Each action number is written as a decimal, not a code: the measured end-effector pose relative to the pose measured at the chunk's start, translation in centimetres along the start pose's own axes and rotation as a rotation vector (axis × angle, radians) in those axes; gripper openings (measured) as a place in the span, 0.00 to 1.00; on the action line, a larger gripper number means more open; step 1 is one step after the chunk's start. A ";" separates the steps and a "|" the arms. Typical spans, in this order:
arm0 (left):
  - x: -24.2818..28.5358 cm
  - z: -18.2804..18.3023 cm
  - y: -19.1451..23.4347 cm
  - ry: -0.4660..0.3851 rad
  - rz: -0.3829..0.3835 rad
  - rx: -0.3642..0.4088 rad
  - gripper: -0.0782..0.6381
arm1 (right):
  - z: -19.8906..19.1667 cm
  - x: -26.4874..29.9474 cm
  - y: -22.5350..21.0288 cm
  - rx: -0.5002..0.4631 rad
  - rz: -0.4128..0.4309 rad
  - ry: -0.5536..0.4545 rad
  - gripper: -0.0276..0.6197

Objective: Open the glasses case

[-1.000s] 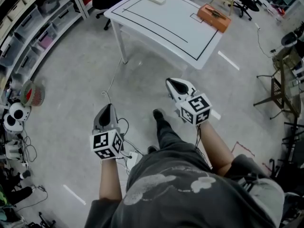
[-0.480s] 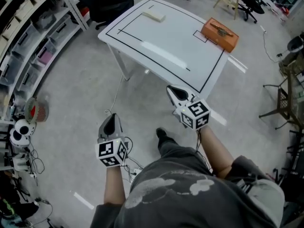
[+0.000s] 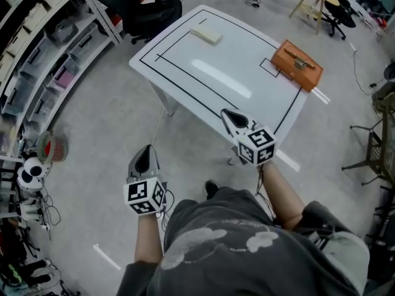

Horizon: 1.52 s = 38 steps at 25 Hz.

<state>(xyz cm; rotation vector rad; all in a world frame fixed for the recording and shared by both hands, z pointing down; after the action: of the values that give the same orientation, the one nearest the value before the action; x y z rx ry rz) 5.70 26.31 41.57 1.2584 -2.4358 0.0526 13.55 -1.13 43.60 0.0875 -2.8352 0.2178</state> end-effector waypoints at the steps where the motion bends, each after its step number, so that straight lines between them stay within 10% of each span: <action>1: 0.5 0.3 0.1 -0.002 -0.001 0.002 0.11 | 0.1 0.3 -0.3 0.001 0.001 -0.002 0.04; 18: 12.1 5.2 3.6 -0.040 -0.126 0.064 0.11 | 1.3 4.6 -6.9 0.018 -0.150 -0.014 0.04; 38: 38.9 16.3 11.1 0.046 -0.542 0.183 0.11 | 6.1 20.1 -14.5 0.134 -0.525 0.042 0.04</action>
<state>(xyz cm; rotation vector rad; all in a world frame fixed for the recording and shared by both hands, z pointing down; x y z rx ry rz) -28.49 -0.68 42.31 1.9323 -2.0078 0.1530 -6.20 -17.14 45.84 0.8280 -2.6376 0.2843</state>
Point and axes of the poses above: the fingertips, and each gripper's own axes: x forward along the fingers, y to its left, z out of its top, the point moved 4 cm from there along -x, backward along the fingers, and after that the axes turned 7 degrees about -z, right-handed, at the moved point
